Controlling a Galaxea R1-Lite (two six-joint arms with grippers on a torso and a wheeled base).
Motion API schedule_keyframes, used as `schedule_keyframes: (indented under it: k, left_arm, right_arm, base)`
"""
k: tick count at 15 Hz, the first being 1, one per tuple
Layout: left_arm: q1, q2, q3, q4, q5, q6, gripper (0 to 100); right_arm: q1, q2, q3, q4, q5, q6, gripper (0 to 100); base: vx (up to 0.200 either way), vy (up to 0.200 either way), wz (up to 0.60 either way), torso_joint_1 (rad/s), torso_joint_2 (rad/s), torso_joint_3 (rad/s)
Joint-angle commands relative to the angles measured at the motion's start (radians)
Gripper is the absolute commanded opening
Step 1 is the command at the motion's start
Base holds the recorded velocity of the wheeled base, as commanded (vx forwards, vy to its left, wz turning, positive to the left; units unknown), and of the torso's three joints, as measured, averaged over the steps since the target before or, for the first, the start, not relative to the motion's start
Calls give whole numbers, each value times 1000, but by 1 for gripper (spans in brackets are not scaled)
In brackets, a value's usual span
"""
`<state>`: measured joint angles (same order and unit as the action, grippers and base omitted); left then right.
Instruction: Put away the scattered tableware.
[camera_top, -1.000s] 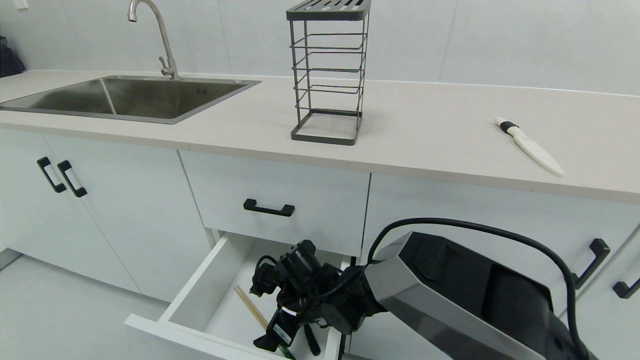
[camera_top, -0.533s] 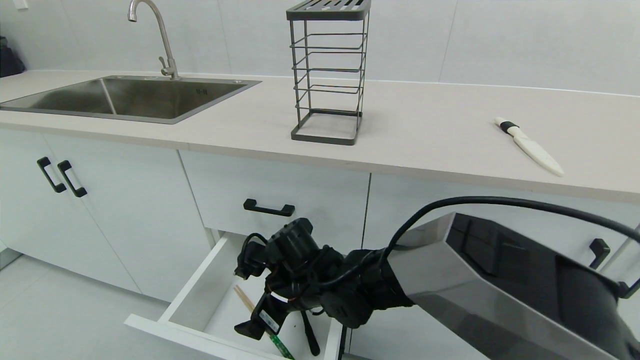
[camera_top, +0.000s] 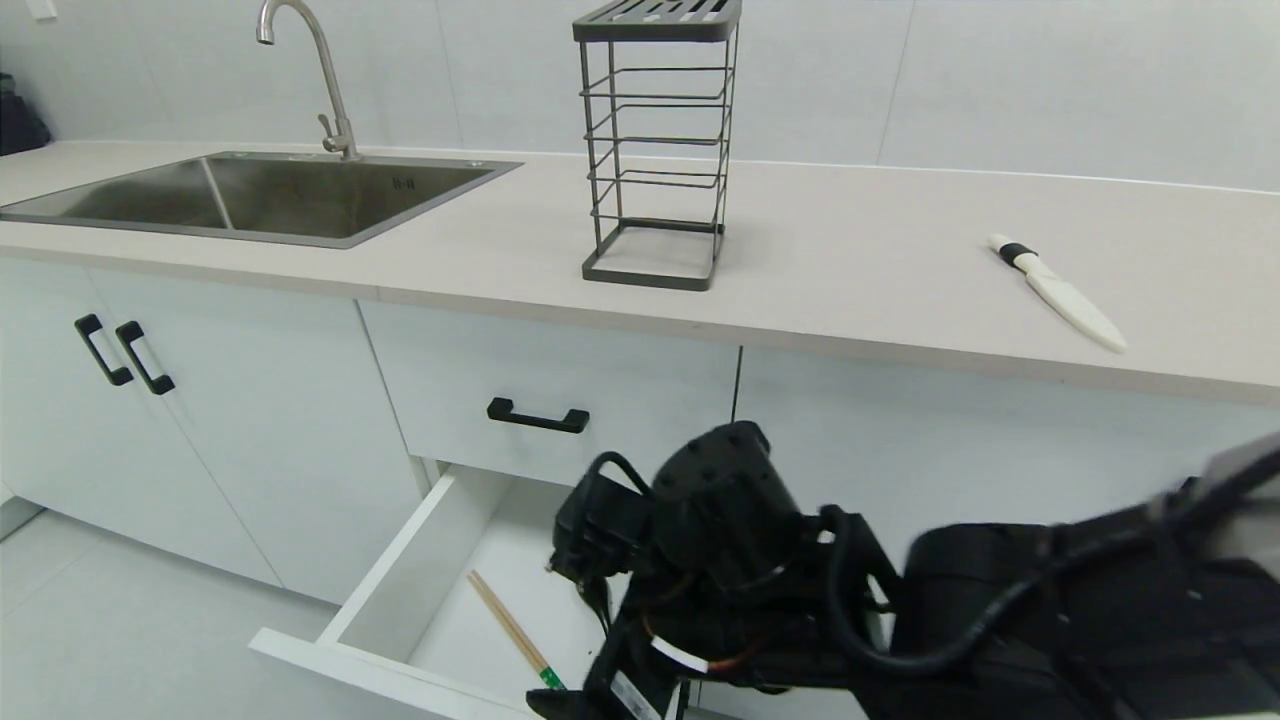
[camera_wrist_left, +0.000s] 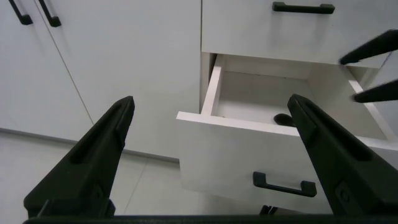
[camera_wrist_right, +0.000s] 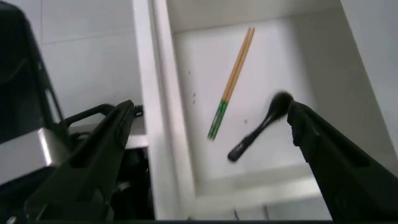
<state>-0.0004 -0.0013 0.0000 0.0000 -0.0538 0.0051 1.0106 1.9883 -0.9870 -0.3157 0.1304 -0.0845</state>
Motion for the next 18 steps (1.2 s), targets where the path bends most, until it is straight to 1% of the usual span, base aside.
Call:
schedule_keyframes:
  k: [1,2,3,4,6,9,13,18]
  left_arm:
    - [0,1,0,0,0,-1,100]
    - [0,1,0,0,0,-1,100]
    - [0,1,0,0,0,-1,100]
    - [0,1,0,0,0,-1,100]
    - [0,1,0,0,0,-1,100]
    - [0,1,0,0,0,-1,100]
    - [0,1,0,0,0,-1,100]
    - [0,1,0,0,0,-1,100]
  right_arm:
    - [3,-298,300,-72,-26,58,100]
    - [3,-375,384,-74,-26,58,100]
    - [0,-418,430,-74,-26,54,100]
    - [-29,-523,528,-72,-26,54,100]
    - [-118,-706,656,-68,-20,52,100]
    - [-219,-927,768,-72,-6,61,100]
    - [-265,-1054,867,-72,-3,61,100]
    - [-325,-1157,881,-68,-5,58,100]
  base:
    - [0,0,0,0,0,0]
    - [0,0,0,0,0,0]
    - [0,0,0,0,0,0]
    - [0,0,0,0,0,0]
    - [0,0,0,0,0,0]
    - [0,0,0,0,0,0]
    - [0,0,0,0,0,0]
    - [0,0,0,0,0,0]
